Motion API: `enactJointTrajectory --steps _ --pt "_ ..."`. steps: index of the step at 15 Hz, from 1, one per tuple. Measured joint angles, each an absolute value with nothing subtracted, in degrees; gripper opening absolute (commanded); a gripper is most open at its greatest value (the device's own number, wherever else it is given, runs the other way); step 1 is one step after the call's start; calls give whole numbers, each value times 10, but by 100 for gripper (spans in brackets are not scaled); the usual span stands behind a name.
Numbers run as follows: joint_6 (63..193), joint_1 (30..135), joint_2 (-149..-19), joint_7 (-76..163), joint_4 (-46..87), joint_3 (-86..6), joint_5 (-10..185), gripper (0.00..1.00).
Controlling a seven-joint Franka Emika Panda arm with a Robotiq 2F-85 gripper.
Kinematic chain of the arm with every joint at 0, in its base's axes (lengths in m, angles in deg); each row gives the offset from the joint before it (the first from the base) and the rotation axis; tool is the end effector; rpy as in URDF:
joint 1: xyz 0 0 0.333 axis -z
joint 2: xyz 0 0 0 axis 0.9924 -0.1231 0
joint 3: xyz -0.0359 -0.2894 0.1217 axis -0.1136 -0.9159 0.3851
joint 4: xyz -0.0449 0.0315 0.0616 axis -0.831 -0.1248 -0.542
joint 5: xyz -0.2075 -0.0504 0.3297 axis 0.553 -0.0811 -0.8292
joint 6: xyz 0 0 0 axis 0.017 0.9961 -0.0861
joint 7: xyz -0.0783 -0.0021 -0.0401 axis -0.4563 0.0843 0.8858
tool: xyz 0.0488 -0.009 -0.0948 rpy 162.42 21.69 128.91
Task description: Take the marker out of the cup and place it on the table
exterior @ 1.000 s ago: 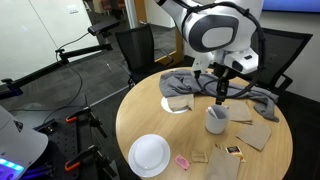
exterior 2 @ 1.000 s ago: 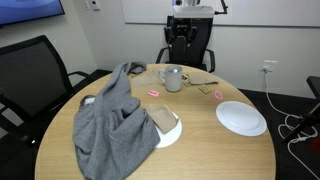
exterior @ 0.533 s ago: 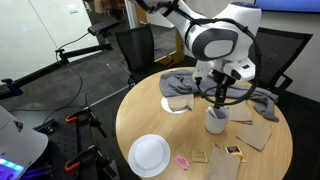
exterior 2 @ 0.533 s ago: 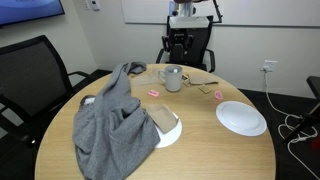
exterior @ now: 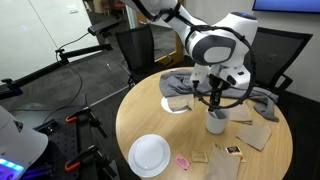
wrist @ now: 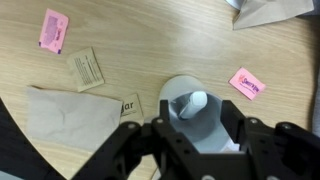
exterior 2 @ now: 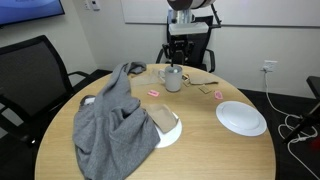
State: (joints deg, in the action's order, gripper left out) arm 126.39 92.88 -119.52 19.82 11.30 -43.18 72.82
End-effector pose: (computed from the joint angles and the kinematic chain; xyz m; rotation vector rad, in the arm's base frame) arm 0.6857 -0.1920 0.1379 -2.7952 1.3297 0.0650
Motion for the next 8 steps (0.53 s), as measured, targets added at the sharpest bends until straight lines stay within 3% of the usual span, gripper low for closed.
enactJointTrajectory --steps 7,8 --pt "1253 932 -1221 198 94 -432 728 43" --pt "1252 932 -1224 198 92 -432 728 23"
